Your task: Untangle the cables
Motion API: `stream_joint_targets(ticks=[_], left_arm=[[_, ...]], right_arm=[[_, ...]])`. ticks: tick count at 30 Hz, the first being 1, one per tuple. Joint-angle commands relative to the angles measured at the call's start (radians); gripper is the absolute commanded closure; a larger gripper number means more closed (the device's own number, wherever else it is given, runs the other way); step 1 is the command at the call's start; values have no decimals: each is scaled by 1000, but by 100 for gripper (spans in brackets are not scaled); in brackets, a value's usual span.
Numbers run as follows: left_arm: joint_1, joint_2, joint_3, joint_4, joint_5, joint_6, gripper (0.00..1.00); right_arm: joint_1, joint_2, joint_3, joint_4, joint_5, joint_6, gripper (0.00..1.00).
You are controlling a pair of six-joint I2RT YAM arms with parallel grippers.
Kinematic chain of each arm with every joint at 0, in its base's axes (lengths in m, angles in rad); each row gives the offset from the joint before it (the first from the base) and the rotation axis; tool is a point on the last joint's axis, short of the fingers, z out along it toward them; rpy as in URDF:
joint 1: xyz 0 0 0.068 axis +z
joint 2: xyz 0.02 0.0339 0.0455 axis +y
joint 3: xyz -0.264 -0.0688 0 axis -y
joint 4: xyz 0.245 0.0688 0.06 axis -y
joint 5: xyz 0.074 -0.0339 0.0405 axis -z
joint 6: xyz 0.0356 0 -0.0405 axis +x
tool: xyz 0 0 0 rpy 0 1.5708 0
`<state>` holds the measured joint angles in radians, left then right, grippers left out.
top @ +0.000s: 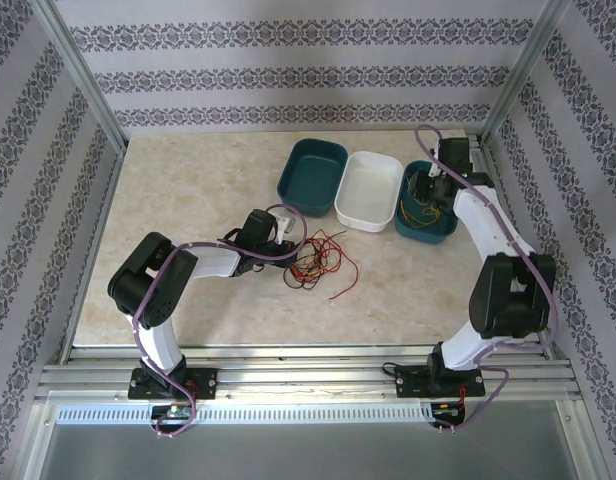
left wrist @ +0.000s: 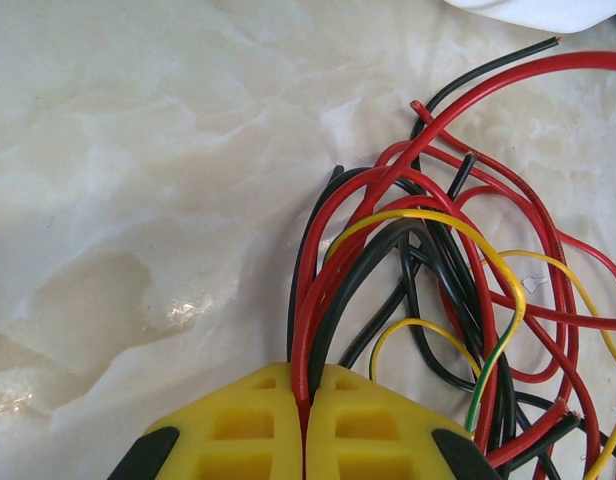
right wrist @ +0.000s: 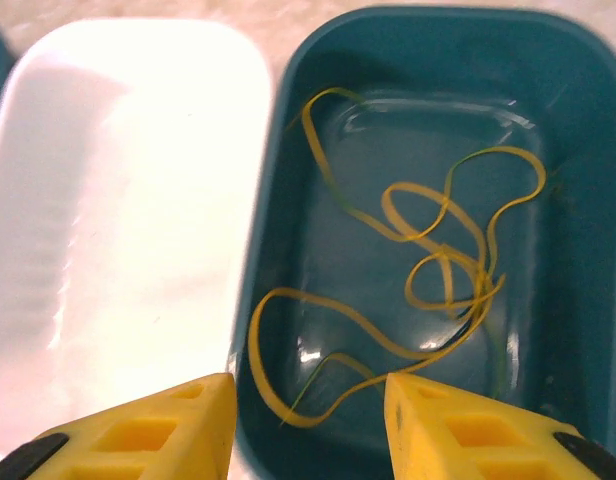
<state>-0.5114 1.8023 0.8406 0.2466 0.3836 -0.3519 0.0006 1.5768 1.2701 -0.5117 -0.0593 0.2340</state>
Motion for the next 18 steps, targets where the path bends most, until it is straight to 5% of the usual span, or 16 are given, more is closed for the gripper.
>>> stream_joint_targets(ticks=[1, 11, 18], left_arm=[[-12, -14, 26, -32, -7, 23, 100], [-11, -24, 43, -40, 4, 31, 100], [-12, -31, 32, 25, 45, -3, 100]], right_arm=[[42, -84, -70, 30, -33, 54, 56], [327, -211, -199, 104, -124, 187, 64], [481, -124, -178, 201, -269, 289, 70]])
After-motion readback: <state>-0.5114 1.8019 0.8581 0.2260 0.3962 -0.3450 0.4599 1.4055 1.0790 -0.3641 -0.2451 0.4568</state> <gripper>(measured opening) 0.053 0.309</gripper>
